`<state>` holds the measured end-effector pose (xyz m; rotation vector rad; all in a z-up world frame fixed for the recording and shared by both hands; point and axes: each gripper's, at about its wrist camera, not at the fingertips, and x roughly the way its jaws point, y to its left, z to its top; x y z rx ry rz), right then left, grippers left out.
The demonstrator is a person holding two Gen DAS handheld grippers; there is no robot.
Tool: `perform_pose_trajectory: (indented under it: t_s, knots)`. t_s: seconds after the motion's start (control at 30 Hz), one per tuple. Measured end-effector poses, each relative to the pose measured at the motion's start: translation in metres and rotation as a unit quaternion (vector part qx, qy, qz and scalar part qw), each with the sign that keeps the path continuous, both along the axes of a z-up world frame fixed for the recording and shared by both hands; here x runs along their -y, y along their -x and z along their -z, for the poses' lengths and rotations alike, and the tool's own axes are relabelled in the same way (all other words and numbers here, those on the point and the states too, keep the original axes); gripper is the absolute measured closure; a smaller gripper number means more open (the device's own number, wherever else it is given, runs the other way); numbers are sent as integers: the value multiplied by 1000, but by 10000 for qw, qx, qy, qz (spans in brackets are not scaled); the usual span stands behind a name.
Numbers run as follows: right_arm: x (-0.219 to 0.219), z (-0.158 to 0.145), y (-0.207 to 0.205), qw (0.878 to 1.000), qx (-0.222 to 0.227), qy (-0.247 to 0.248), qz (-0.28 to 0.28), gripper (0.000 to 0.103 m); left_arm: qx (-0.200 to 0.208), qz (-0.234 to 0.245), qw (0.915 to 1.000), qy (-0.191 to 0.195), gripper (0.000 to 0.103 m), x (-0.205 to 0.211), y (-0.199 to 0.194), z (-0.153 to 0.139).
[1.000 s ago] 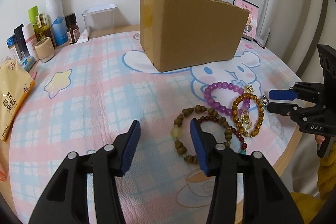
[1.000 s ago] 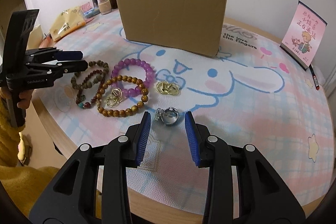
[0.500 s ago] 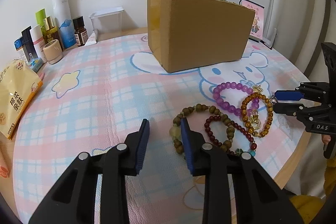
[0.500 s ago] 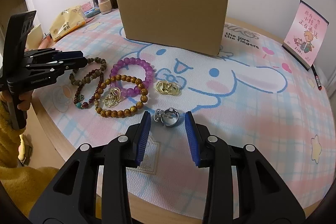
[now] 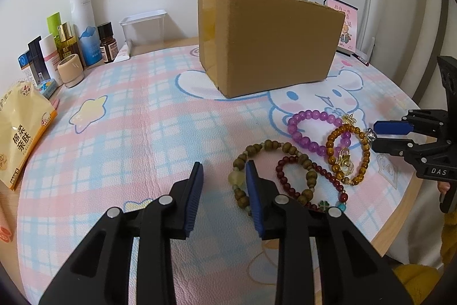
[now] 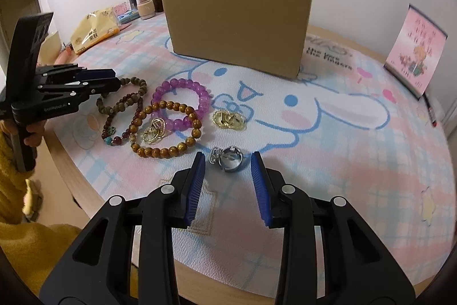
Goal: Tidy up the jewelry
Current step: 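Grasp brown wooden bracelet with left gripper while right gripper grasps silver ring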
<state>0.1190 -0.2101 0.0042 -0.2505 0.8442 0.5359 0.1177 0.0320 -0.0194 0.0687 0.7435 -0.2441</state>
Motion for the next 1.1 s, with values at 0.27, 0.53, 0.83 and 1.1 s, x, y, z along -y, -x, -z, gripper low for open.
perform_pose_trajectory:
  t_s: [0.27,0.53,0.83,1.1]
  knots:
    - [-9,-3,3,9996,165,177,-148,80,-2,24,10000,19,73,1,1,0]
    - [-14,-2,3,9995,157,218,-176,85,-17,73,9999,73,73,-1,2,-1]
    - [-19,0,5,9989,223,350,-230,88,-19,123,9999,65,73,0,3,-1]
    - [-15,-6,4,9993,249,226,-148,88,-50,173,9998,131,81,2,3,-3]
